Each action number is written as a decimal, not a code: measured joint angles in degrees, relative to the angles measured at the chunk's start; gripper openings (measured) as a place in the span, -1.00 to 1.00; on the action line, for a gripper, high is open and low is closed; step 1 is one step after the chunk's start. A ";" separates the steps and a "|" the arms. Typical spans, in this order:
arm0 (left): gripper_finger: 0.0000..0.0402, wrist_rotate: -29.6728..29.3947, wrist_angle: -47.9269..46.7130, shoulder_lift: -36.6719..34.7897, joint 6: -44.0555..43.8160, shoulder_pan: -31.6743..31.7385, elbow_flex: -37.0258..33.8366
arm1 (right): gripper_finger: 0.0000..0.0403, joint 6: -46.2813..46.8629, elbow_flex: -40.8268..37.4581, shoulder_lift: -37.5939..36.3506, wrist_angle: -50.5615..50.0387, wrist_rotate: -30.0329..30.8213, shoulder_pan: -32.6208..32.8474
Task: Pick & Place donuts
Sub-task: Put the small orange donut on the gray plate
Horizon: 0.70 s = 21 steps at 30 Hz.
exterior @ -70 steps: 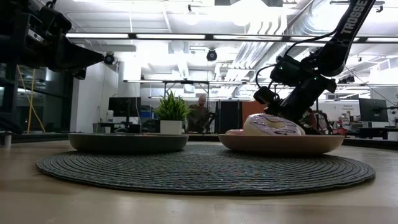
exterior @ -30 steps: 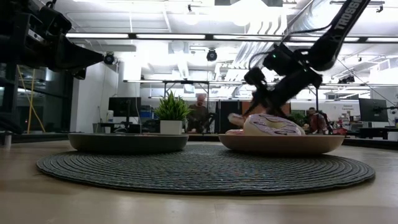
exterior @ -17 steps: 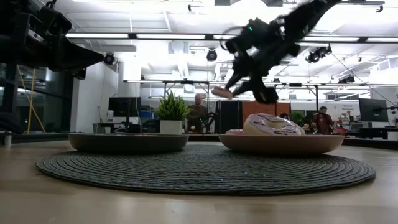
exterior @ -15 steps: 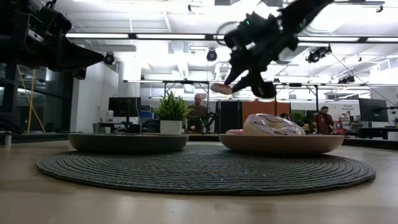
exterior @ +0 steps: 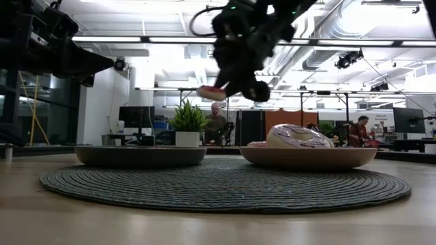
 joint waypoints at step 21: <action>-0.99 0.00 0.02 0.00 0.00 0.00 0.02 | -0.56 -1.38 36.84 28.71 -14.45 -2.05 1.78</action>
